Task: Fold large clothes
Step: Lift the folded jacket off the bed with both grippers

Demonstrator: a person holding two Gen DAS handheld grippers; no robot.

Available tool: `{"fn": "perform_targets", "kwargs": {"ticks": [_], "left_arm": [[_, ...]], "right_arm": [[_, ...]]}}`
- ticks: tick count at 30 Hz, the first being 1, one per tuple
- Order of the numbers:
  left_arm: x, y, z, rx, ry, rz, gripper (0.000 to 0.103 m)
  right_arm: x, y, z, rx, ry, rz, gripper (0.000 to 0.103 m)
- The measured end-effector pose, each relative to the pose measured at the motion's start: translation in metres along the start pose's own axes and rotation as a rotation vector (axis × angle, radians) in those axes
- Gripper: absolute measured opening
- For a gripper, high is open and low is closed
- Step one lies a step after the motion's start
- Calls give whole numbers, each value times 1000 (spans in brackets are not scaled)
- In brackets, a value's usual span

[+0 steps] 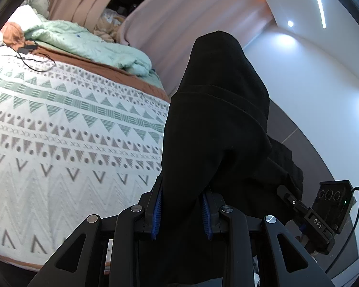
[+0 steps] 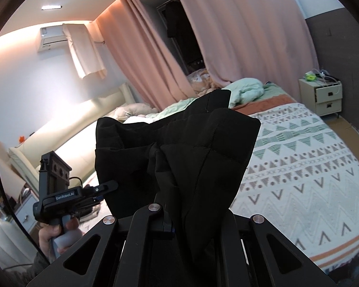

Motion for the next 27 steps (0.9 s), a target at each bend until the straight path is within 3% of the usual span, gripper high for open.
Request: {"fn": "perform_targets", "kwargs": {"ticks": [6,15,27], "left_arm": [[-11,26,-35,-40,36,21,29],[-28,93,-91,-120,59,102,29],[-45,210,-117,-152,48,257,29]], "right_arm": [[6,-29,-18,-39,-2,-29,10],[21,-68,-75,-126,-4,-34,10],[31,-79,-177,-257,68,-19,10]]}}
Point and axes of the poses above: each gripper's, at about its wrist camera, not at the fingertips, and y roughly the way its jaws point, z to its left, x to its top, the point moved 3 cm from there along y, roughly the way its jaws point, and after that the axes turned 3 degrees about -z, right-handed, at the moved point
